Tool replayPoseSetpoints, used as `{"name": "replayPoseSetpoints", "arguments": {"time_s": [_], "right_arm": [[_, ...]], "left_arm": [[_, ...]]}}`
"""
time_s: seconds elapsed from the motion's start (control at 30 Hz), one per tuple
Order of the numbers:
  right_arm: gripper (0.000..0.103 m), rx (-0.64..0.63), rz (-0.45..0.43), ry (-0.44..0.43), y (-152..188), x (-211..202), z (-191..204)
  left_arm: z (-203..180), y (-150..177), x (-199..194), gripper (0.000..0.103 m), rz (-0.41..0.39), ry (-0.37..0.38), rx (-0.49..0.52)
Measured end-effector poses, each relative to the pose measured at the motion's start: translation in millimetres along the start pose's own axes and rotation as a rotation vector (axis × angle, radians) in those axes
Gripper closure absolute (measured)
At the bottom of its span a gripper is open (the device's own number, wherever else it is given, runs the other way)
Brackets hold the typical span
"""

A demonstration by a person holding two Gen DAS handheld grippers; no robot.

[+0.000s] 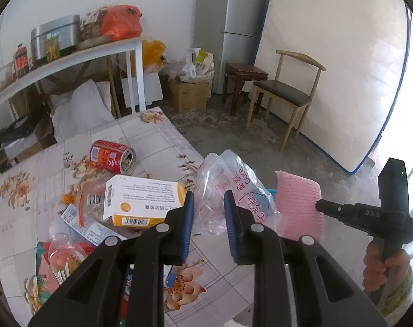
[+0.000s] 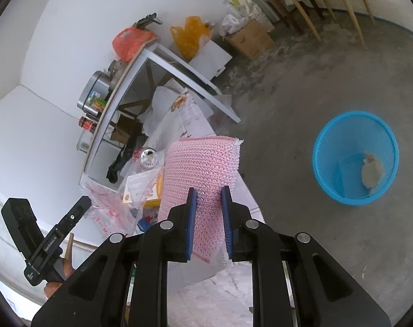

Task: Collect trash
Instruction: 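Carry the plastic bag and pink sponge over the wastebasket with both tools, then open both tools to drop the bag and sponge into the wastebasket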

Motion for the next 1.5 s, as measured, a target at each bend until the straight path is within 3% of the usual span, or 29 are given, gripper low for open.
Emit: {"name": "replayPoseSetpoints", "arguments": {"time_s": [0.5, 0.77, 1.03, 1.2, 1.37, 1.4, 1.47, 1.5], "right_arm": [[0.086, 0.040, -0.054, 0.000, -1.5, -27.4, -26.2], [0.086, 0.111, -0.091, 0.042, -9.2, -40.2, -56.6], [0.086, 0.170, -0.131, 0.296, -27.7, -47.4, -115.1], [0.086, 0.190, -0.095, 0.442, -36.1, -25.0, -151.2], [0.085, 0.179, -0.078, 0.523, -51.7, 1.9, -174.5], [0.080, 0.173, -0.080, 0.525, -54.1, 7.0, -177.9], [0.072, 0.167, -0.077, 0.528, -59.7, 22.0, -188.6], [0.054, 0.166, -0.069, 0.531, -60.1, 27.8, -194.7]], "left_arm": [[-49.7, -9.9, 11.7, 0.082, -0.022, -0.026, 0.128], [-80.7, -18.6, 40.9, 0.082, 0.030, 0.052, 0.151], [-132.7, -45.3, 126.8, 0.082, 0.200, 0.218, 0.164], [-166.4, -32.0, 204.4, 0.081, 0.346, 0.185, 0.268], [-184.1, -4.4, 275.4, 0.077, 0.469, 0.134, 0.332], [-186.9, 0.1, 287.7, 0.075, 0.489, 0.141, 0.335], [-186.6, 3.7, 301.2, 0.059, 0.495, 0.118, 0.334], [-185.4, 4.7, 305.7, 0.053, 0.495, 0.102, 0.333]]}}
Point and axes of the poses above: each gripper's, at about its wrist camera, not at the fingertips, and x roughly the way its jaws point, z to its left, y to its underside, the point moved 5 cm from there along x, roughly the way its jaws point, and after that the axes turned 2 degrees about y, right-handed, at the moved point
